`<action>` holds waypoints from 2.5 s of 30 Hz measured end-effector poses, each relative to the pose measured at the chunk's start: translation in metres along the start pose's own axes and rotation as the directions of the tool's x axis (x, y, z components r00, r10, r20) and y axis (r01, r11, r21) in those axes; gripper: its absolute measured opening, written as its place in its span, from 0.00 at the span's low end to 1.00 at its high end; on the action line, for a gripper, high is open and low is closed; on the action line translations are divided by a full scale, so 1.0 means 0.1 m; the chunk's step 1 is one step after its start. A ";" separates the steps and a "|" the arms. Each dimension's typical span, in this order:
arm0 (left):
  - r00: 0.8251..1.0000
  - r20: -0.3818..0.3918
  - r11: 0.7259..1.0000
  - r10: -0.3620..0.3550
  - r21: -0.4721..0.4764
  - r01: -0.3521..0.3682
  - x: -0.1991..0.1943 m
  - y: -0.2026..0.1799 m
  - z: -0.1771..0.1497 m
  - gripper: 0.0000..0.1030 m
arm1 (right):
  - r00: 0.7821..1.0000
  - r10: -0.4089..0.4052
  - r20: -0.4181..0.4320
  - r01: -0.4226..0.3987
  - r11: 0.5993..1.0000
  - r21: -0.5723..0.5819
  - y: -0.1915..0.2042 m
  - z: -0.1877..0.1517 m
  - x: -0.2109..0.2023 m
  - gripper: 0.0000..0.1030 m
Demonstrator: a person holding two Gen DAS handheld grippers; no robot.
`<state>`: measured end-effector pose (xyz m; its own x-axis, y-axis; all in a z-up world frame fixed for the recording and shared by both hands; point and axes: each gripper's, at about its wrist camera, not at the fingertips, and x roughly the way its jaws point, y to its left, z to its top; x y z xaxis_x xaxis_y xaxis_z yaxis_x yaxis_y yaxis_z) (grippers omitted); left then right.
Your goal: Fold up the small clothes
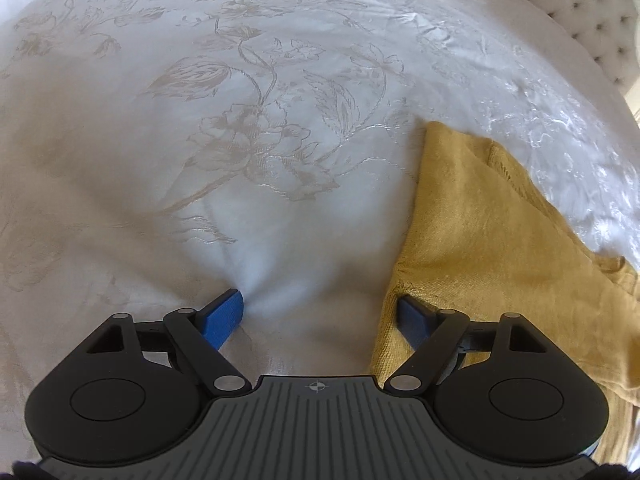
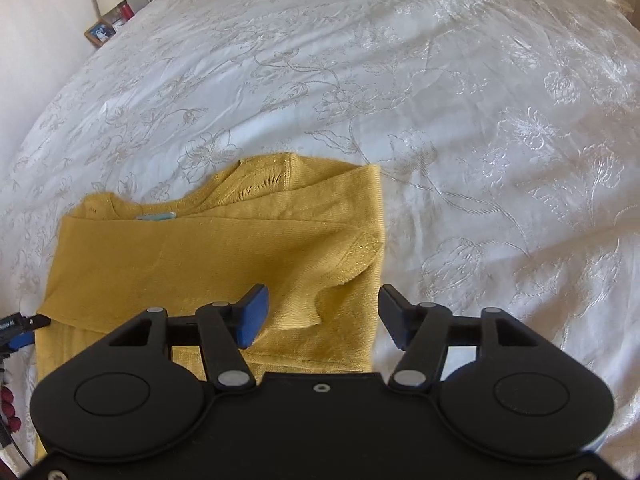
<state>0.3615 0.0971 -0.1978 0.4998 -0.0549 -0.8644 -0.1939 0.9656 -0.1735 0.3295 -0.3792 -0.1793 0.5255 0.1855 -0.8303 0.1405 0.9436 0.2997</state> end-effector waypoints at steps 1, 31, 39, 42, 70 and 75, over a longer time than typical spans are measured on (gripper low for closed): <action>1.000 0.000 1.000 0.003 0.007 -0.003 -0.01 0.01 0.00 0.79 | 1.000 0.004 -0.001 -0.004 1.000 0.012 -0.02 0.01 0.02 0.63; 0.993 0.119 0.965 -0.016 0.264 -0.016 -0.34 -0.65 0.12 0.78 | 1.000 -0.001 0.029 0.006 0.988 -0.156 0.44 0.16 0.34 0.63; 0.996 0.072 0.955 -0.045 0.296 0.021 -0.20 -0.76 0.08 0.78 | 0.999 0.032 -0.011 -0.032 0.999 -0.030 0.22 0.08 0.29 0.63; 0.998 0.053 0.956 -0.037 0.292 0.020 -0.16 -0.74 0.08 0.78 | 0.998 0.060 0.009 -0.061 0.997 0.038 0.17 0.11 0.23 0.63; 0.998 0.041 0.959 -0.042 0.283 0.029 -0.13 -0.74 0.15 0.78 | 0.985 -0.156 0.068 0.165 0.975 -0.152 0.61 0.21 0.27 0.14; 0.999 0.035 0.959 -0.042 0.283 0.030 -0.09 -0.75 0.18 0.78 | 0.981 -0.191 0.028 0.189 0.981 0.047 0.05 0.05 -0.02 0.17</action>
<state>0.3868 0.0293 -0.1682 0.5367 -0.0860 -0.8394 0.0683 0.9960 -0.0584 0.3331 -0.3762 -0.1743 0.5121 -0.0054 -0.8589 0.2771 0.9476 0.1592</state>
